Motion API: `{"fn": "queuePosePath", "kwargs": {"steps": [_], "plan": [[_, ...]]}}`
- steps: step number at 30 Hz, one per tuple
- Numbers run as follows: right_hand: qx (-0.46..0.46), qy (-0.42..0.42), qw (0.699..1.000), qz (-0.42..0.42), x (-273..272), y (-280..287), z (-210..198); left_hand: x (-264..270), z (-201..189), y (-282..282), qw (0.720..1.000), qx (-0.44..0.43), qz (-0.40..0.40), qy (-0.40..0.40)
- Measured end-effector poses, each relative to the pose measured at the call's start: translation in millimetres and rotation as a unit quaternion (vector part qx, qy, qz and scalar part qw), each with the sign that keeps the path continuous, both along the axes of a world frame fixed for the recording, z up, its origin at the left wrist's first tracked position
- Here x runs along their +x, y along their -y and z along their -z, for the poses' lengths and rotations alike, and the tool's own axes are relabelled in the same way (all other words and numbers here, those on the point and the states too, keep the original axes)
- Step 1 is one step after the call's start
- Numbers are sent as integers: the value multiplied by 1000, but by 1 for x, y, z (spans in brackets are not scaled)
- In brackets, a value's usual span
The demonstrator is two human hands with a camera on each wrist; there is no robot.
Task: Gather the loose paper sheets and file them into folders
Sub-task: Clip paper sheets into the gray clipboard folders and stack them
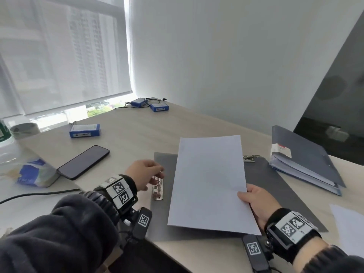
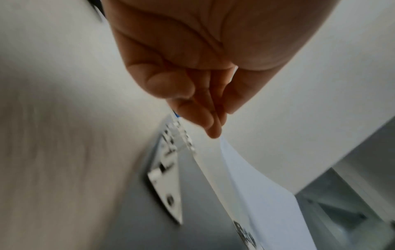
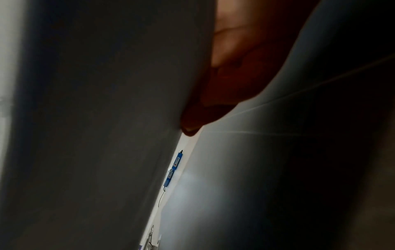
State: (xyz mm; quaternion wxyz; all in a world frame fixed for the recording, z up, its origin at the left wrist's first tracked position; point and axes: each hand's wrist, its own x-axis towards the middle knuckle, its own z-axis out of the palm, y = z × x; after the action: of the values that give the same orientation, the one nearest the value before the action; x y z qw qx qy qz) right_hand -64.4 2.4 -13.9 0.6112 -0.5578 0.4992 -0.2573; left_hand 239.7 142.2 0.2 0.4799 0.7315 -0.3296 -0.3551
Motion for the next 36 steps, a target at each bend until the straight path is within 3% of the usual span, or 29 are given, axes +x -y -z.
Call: {"fn": "queuePosePath", "kwargs": {"steps": [3,6,10,23,36], "plan": [[2,-18,1000,-7,6,0,5,23,7,1,997,-4,-76,-1],[4,-36,999,-22,13,-2,11,28,15,3,993,-20,-96,-68],[7,-50,998,-34,20,-1,14,27,23,6,988,-32,-88,-125],[15,-77,993,-86,42,11,14,37,35,9,988,-29,-51,-142],[14,-52,991,-122,40,18,22,32,30,-2,984,-73,-30,-159]]}}
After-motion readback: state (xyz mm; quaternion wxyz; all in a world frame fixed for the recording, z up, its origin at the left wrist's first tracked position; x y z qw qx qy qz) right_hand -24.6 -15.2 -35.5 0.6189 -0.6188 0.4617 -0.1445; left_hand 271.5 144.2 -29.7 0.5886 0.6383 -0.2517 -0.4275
